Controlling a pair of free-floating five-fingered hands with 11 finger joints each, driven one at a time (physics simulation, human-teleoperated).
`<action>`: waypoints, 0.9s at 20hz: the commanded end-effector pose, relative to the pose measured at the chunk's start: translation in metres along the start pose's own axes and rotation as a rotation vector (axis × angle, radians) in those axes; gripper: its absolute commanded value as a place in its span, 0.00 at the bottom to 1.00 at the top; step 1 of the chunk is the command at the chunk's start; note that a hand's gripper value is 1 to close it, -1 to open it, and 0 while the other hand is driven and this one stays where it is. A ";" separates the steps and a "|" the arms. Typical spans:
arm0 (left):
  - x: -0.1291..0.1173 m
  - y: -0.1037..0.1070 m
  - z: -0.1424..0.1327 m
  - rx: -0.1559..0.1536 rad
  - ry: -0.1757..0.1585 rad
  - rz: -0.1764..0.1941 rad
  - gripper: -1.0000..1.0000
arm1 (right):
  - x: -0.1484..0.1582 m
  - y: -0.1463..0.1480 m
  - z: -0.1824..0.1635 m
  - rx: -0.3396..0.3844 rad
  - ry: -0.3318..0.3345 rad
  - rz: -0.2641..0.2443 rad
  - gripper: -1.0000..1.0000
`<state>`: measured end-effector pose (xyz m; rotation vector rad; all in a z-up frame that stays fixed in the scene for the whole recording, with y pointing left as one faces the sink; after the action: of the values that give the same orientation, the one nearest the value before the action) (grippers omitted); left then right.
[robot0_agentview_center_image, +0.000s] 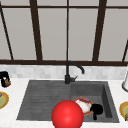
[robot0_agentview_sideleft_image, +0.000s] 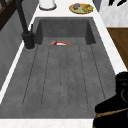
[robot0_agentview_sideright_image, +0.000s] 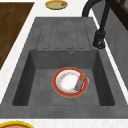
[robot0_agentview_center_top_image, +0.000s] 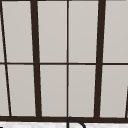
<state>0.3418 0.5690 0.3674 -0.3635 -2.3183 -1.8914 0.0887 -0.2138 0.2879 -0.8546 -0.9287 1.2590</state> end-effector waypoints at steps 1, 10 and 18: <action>0.008 0.009 -0.029 -0.029 0.004 -0.010 1.00 | 0.000 0.000 0.000 0.000 0.000 0.000 0.50; 0.022 0.025 -0.093 -0.039 0.007 -0.025 1.00 | 0.000 0.000 0.000 0.000 0.000 0.000 0.50; 0.031 0.037 -0.150 -0.047 0.008 -0.024 1.00 | 0.000 0.000 0.000 0.000 0.000 0.000 0.50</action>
<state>0.3169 0.4517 0.4308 -0.3548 -2.3018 -1.9096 0.0887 -0.2138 0.2879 -0.8546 -0.9287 1.2590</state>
